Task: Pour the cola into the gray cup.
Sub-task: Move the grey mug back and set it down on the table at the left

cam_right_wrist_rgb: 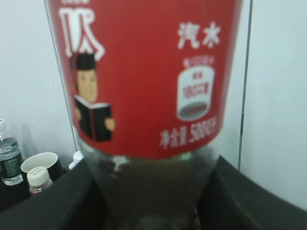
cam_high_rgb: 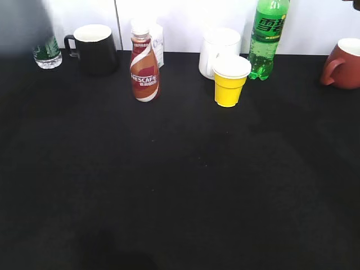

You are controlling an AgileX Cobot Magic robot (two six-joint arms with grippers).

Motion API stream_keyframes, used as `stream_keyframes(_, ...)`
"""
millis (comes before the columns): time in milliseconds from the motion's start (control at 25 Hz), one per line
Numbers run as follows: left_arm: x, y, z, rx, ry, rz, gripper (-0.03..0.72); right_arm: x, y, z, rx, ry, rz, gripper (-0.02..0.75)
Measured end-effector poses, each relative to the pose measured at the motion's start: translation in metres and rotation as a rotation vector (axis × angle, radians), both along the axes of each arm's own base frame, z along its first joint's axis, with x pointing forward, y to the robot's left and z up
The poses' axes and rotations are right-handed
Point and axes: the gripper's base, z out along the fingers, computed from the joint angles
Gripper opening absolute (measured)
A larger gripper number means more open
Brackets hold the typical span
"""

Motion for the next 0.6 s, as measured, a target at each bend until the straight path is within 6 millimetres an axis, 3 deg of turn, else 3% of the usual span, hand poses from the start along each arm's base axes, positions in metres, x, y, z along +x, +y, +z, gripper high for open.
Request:
stream_keyframes(120,-0.001,-0.003,-0.037,-0.025,-0.057,-0.037,0.048,0.000,0.000,0.000,-0.014,-0.001,0.002,0.379)
stream_keyframes(240,0.018,-0.002,-0.072,-0.038,-0.105,-0.030,0.048,0.000,0.001,-0.002,-0.054,-0.006,0.011,0.378)
stream_keyframes(360,0.033,0.001,-0.111,-0.010,-0.009,-0.005,0.048,-0.001,0.001,-0.002,-0.058,-0.006,0.012,0.378)
stream_keyframes(520,0.072,-0.005,-0.087,0.102,-0.170,-0.096,0.048,-0.001,0.001,-0.002,-0.058,-0.006,0.012,0.378)
stream_keyframes(600,0.089,-0.008,-0.086,0.112,-0.207,-0.119,0.048,-0.001,0.001,-0.002,-0.058,-0.006,0.012,0.378)
